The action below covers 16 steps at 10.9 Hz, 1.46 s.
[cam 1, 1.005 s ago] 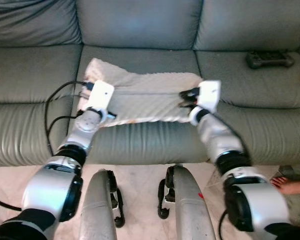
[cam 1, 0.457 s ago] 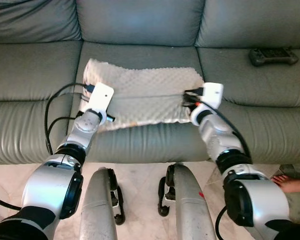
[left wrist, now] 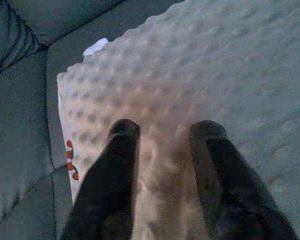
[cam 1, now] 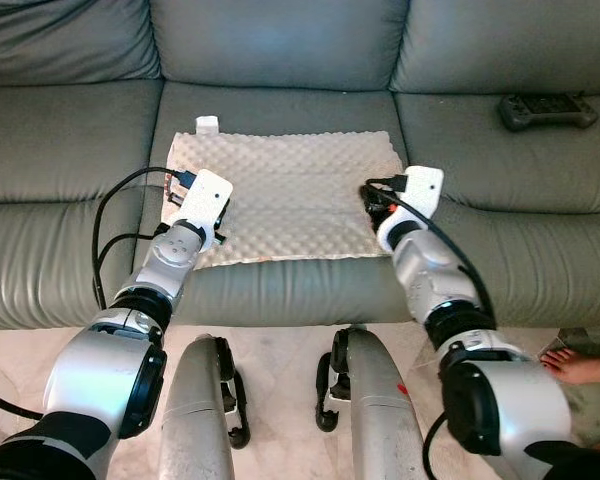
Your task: Move the pillow to the sofa
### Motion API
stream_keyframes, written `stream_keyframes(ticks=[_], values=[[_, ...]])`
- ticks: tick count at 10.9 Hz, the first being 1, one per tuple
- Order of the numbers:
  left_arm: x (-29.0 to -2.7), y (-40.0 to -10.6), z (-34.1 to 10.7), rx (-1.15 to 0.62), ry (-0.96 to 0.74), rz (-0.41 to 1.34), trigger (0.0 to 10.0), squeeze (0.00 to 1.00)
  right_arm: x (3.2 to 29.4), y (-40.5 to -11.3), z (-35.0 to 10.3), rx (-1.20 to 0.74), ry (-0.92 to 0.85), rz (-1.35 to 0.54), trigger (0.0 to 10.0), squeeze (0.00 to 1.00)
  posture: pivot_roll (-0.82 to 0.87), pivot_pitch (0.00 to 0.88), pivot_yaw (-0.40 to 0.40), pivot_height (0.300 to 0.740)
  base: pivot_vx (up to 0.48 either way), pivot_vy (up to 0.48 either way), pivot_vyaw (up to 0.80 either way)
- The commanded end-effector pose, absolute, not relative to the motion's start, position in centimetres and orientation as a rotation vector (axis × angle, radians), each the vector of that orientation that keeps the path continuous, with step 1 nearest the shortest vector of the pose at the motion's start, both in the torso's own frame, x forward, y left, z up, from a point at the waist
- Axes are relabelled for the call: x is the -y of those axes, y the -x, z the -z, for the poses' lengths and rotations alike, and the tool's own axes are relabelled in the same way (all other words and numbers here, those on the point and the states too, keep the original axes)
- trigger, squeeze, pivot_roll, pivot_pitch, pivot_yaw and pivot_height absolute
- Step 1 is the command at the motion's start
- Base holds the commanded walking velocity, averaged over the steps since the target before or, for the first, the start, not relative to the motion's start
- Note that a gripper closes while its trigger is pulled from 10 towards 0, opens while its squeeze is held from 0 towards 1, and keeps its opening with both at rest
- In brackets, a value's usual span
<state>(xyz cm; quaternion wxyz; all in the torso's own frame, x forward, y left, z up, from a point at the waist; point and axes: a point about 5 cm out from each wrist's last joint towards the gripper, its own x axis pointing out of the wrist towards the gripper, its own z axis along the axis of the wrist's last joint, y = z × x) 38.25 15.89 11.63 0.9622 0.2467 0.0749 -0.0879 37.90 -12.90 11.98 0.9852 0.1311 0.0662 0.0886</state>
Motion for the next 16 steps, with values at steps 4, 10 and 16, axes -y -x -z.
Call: stream_keyframes(ticks=[4, 10, 16], values=[[-16.5, -38.6, -12.8, -0.089, -0.537, 0.117, 10.0, 1.00, 13.0, -37.2, -12.9, -0.044, -0.223, -0.220, 10.0, 1.00, -0.10, 0.320, -0.058, 0.630, 0.000, 0.000, 0.00], [-20.0, -34.1, -11.2, 0.114, -0.235, 0.128, 10.0, 1.00, 17.7, -29.3, -7.9, -0.081, -0.034, -0.128, 10.0, 1.00, -0.06, 0.076, -0.086, 0.630, 0.000, 0.000, 0.00], [-17.4, -28.5, -6.3, -0.028, -0.089, 0.234, 10.0, 0.43, 18.5, -27.0, -7.6, -0.085, -0.040, 0.025, 10.0, 0.00, -0.03, 0.000, -0.087, 0.630, 0.000, 0.000, 0.00]])
